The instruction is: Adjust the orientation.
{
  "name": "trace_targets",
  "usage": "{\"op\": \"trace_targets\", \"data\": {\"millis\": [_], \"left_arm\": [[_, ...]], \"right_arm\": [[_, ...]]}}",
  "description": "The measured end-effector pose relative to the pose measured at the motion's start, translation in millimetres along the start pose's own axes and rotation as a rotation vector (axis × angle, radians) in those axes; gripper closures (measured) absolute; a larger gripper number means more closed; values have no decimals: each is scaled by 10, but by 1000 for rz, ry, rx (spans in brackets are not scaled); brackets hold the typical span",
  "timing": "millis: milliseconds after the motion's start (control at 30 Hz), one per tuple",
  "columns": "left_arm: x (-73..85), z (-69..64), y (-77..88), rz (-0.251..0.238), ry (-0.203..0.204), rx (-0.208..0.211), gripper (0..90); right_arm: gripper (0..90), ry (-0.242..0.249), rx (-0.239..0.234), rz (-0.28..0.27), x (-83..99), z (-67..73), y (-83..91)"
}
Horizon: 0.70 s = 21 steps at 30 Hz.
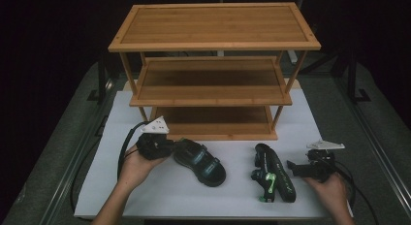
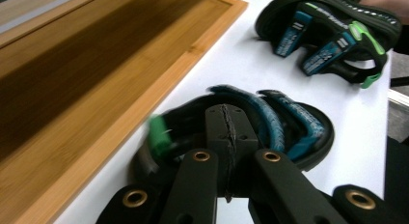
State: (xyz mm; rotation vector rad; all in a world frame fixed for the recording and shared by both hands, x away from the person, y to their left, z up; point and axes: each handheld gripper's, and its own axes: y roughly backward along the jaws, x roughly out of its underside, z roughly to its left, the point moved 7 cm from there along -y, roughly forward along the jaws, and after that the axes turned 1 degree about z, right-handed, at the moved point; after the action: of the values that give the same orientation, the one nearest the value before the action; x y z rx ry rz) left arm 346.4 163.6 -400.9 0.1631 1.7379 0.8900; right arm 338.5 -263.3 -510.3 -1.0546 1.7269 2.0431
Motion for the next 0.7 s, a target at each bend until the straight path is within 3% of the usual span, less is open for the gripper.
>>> {"op": "trace_targets", "data": {"millis": [100, 200, 433, 567, 600, 700], "left_arm": [[26, 48, 26, -4, 14, -9, 900], [89, 189, 79, -14, 48, -33, 893], [192, 390, 113, -11, 99, -62, 775], [257, 526, 69, 9, 117, -86, 851], [293, 595, 12, 34, 112, -91, 900], [318, 637, -89, 46, 116, -88, 900]], "right_arm": [[0, 0, 0, -1, 0, 1, -1], [0, 0, 0, -1, 0, 0, -1], [0, -1, 0, -1, 0, 1, -1], [0, -1, 0, 0, 0, 1, 0], [0, -1, 0, 0, 0, 0, 0], [0, -1, 0, 0, 0, 1, 0]]}}
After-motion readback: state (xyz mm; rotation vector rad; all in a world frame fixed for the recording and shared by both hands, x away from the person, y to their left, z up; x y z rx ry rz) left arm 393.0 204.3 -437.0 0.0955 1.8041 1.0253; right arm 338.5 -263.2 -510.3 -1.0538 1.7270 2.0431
